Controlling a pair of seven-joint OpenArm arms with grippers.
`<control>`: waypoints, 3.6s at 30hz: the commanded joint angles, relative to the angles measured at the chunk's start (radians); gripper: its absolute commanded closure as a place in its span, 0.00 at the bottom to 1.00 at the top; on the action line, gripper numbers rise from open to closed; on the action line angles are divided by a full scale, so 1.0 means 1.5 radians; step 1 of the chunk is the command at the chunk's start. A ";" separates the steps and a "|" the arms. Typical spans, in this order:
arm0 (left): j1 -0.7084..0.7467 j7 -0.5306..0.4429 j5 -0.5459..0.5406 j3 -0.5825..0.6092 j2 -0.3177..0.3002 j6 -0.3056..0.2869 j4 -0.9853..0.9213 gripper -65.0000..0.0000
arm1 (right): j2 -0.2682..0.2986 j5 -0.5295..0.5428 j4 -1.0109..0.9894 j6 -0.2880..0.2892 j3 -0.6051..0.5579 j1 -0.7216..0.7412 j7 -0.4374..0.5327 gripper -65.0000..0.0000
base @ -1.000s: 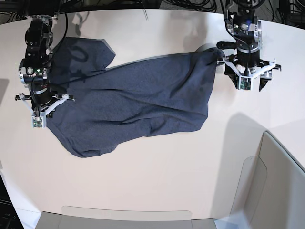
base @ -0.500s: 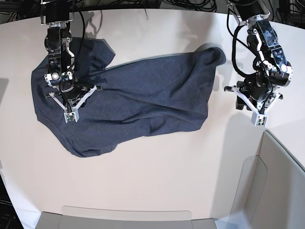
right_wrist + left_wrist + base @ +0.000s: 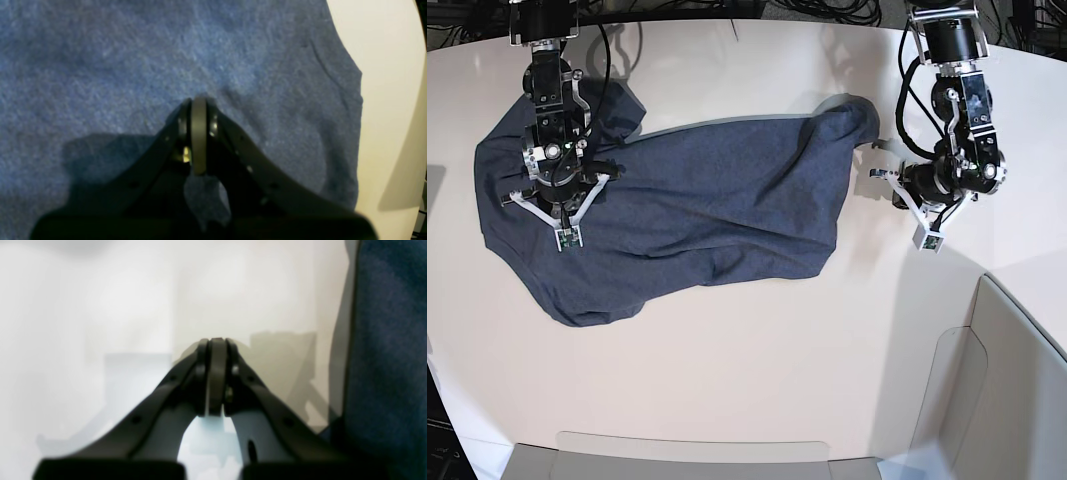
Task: Layout the t-shirt on the table in an organized manner, then fold the t-shirt properly
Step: 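Release the shirt edge with the left gripper and move it inward, then grasp the bunched shirt fabric with the left gripper near the middle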
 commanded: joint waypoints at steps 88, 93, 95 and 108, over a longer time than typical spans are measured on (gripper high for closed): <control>0.019 -0.206 0.003 0.106 0.182 0.084 0.096 1.00 | 0.002 0.002 -0.031 0.005 -0.058 -0.032 -0.026 1.00; -0.011 -0.235 0.003 0.111 0.185 0.084 -0.036 1.00 | 0.002 0.002 -0.031 0.005 -0.058 -0.033 -0.026 1.00; -0.016 -0.240 -0.001 0.112 0.189 0.084 -0.057 1.00 | 0.002 0.002 -0.031 0.005 -0.058 -0.038 -0.026 1.00; 0.026 -0.167 -0.207 0.389 0.236 0.039 0.115 1.00 | 0.003 0.002 -0.033 0.005 -0.058 -0.042 -0.026 1.00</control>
